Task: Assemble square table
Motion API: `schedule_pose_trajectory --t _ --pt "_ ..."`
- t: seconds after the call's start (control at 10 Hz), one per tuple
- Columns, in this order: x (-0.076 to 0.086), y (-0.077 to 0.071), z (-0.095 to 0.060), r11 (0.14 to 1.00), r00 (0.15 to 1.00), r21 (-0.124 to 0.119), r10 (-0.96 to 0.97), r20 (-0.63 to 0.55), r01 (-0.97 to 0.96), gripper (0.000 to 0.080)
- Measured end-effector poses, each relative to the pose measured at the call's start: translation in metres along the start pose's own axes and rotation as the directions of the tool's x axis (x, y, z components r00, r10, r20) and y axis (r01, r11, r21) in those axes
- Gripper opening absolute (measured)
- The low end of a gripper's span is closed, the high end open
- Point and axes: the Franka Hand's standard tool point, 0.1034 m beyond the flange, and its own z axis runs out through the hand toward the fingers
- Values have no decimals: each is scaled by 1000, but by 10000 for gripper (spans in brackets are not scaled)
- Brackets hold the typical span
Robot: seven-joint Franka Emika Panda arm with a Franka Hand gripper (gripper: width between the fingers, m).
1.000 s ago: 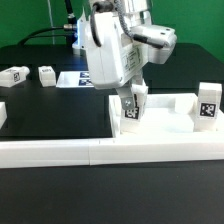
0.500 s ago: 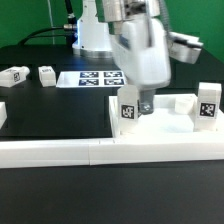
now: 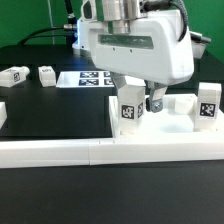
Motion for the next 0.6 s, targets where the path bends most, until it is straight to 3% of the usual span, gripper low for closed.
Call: schedule_pose_trajectory --t 0.1,0.3,0.5,0.6 --pt "4 -2 -3 988 989 -19 -151 -6 151 649" --pt "3 -4 -4 987 987 -21 -162 -10 162 649" --pt "2 -5 -4 995 995 -18 -100 -10 100 374" --pt "2 -5 -4 1000 1000 -16 -18 -10 18 374"
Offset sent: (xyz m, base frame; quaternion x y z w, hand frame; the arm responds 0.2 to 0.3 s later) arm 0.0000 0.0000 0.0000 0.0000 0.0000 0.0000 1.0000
